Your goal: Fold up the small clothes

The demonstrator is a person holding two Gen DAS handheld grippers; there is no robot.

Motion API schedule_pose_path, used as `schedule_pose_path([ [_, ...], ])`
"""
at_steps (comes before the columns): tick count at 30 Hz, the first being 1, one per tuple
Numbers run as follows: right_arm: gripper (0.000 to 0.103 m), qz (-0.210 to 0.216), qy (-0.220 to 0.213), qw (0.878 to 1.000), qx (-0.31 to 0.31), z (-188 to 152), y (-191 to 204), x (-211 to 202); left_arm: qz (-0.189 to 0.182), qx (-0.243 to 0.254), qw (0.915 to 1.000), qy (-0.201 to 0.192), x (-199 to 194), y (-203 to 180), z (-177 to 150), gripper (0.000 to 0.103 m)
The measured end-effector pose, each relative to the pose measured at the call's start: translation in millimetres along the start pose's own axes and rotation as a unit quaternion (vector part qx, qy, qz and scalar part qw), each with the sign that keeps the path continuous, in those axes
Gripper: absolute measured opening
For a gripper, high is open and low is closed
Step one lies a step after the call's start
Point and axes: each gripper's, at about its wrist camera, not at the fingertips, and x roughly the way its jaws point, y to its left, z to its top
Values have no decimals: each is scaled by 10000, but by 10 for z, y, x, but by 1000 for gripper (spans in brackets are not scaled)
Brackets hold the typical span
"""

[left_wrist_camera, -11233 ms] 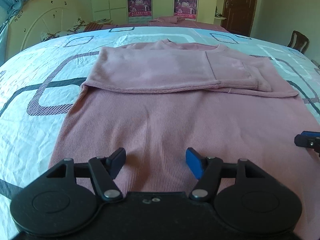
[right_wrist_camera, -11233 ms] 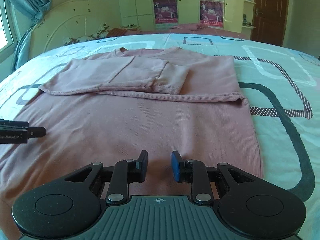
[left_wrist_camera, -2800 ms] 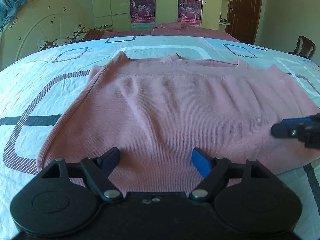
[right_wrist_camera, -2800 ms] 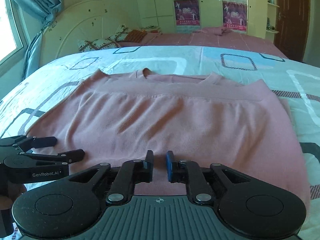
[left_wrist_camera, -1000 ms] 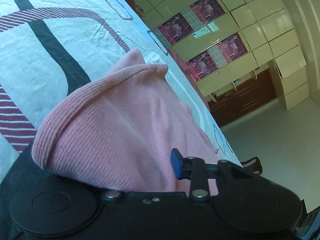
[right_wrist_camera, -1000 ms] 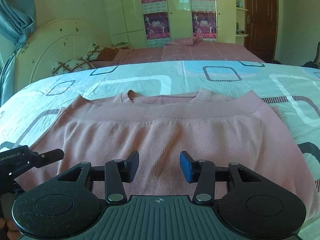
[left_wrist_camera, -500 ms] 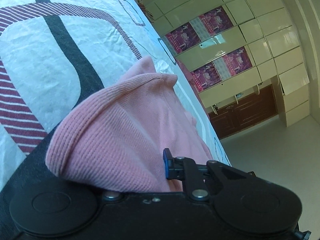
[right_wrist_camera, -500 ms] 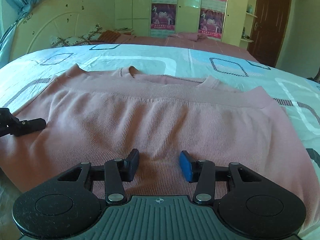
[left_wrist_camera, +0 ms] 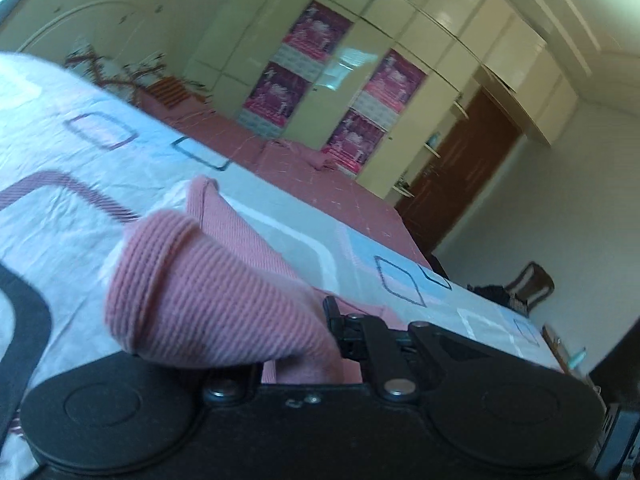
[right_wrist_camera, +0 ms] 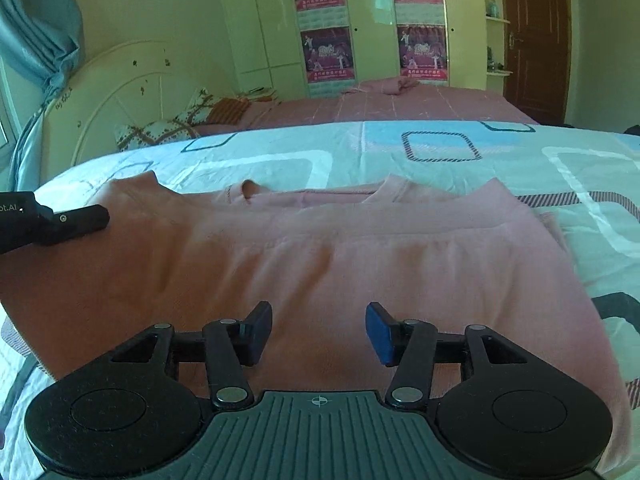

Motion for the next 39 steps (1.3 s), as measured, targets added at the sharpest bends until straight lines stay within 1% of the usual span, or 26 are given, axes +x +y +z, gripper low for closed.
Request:
schedule_pose_path([
  [2, 52, -32, -59, 9999, 133, 36, -178, -97, -214, 463, 9987, 94, 101, -348, -62, 9],
  [4, 52, -126, -132, 9994, 297, 53, -399, -212, -468, 917, 9944, 221, 213, -689, -164, 10],
  [7, 52, -313, -207, 9979, 536, 33, -761, -394, -771, 1591, 9824, 607, 426, -1124, -463, 10],
  [8, 52, -391, -216, 9971, 620, 20, -871, -439, -815, 1869, 9761, 751, 502, -1252, -625, 10],
  [9, 52, -487, -224, 9960, 717, 4, -997, -492, -841, 2153, 9679, 990, 586, -1362, -771, 10],
  [11, 52, -650, -242, 9934, 911, -30, -1231, -598, -876, 2548, 9535, 1347, 689, -1487, -1043, 13],
  [12, 52, -700, -246, 9922, 1007, -47, -1327, -642, -865, 2780, 9454, 1462, 708, -1530, -1167, 19],
  [13, 52, -727, -267, 9911, 1081, -61, -1406, -689, -851, 2966, 9393, 1502, 697, -1566, -1267, 24],
  [14, 52, -732, -293, 9903, 1140, -69, -1466, -730, -815, 3087, 9357, 1502, 680, -1579, -1323, 24],
  [15, 52, -693, -323, 9899, 1193, -74, -1518, -779, -806, 3130, 9346, 1482, 645, -1587, -1355, 25],
  [16, 52, -622, -348, 9896, 1250, -71, -1560, -815, -812, 3142, 9344, 1467, 614, -1586, -1368, 29],
  [19, 52, -256, -368, 9894, 1382, -23, -1584, -861, -892, 3104, 9340, 1529, 498, -1545, -1342, 35],
  [22, 52, 60, -396, 9886, 1449, 43, -1548, -863, -936, 3158, 9306, 1597, 391, -1578, -1303, 38],
  [24, 53, 192, -427, 9872, 1524, 84, -1526, -867, -927, 3208, 9284, 1627, 320, -1585, -1304, 41],
  [25, 55, 243, -457, 9865, 1551, 122, -1522, -845, -916, 3211, 9281, 1649, 295, -1574, -1300, 44],
  [26, 64, 295, -477, 9860, 1570, 159, -1517, -821, -899, 3193, 9286, 1661, 274, -1563, -1295, 44],
  [27, 73, 343, -491, 9856, 1582, 187, -1507, -813, -868, 3159, 9302, 1658, 254, -1546, -1280, 45],
  [28, 74, 392, -496, 9855, 1572, 213, -1488, -800, -827, 3109, 9322, 1658, 239, -1525, -1257, 45],
  [30, 74, 404, -374, 9878, 1455, 246, -1434, -741, -708, 2992, 9371, 1654, 221, -1479, -1188, 46],
  [32, 74, 386, -214, 9889, 1418, 251, -1420, -634, -531, 2870, 9430, 1599, 217, -1431, -1093, 53],
  [33, 74, 374, -118, 9889, 1436, 241, -1432, -566, -402, 2811, 9463, 1547, 215, -1409, -1042, 61],
  [34, 74, 348, -54, 9888, 1452, 229, -1443, -517, -279, 2745, 9496, 1489, 217, -1388, -985, 64],
  [36, 74, 271, 86, 9887, 1469, 199, -1471, -414, -31, 2592, 9557, 1396, 235, -1343, -876, 63],
  [39, 73, 353, 319, 9869, 1544, 144, -1501, -306, 301, 2272, 9642, 1335, 334, -1259, -711, 63],
])
